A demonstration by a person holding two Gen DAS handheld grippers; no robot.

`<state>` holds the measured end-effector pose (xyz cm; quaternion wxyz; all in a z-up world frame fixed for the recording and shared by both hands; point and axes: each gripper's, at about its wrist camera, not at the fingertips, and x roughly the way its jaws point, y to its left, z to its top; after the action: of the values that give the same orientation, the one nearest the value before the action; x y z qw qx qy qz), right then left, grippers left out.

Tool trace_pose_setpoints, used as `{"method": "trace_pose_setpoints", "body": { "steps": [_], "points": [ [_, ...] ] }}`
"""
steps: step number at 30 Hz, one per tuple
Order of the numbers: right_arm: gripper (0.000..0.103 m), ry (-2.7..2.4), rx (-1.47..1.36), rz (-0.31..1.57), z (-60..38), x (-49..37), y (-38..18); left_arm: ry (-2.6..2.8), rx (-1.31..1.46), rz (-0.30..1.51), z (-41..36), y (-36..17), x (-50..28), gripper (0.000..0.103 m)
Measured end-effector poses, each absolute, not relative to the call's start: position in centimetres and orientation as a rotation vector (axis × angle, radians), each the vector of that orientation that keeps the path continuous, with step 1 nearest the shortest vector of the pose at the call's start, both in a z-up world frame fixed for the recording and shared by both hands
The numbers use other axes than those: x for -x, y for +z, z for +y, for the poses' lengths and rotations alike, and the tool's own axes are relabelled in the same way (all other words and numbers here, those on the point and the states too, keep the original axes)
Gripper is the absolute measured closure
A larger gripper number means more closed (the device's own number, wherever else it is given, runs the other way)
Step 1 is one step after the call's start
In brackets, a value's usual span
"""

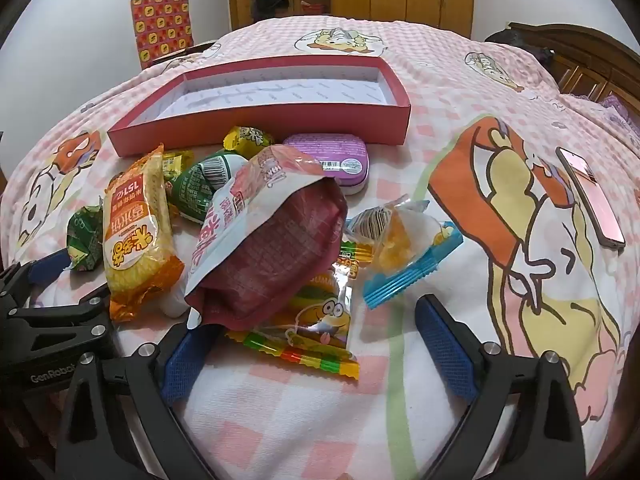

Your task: Organize snacks

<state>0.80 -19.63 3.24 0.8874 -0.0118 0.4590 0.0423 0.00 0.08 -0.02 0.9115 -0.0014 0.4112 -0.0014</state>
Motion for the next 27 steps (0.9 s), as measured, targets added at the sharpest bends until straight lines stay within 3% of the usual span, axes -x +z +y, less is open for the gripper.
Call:
{"method": "trace_pose_setpoints", "body": {
  "steps": [27],
  "points": [
    [0.004, 0.085, 0.033, 0.945, -19.56, -0.69, 3.19, -0.005, 0.006, 0.837, 0.41, 0.2, 0.2, 0.0]
  ]
}}
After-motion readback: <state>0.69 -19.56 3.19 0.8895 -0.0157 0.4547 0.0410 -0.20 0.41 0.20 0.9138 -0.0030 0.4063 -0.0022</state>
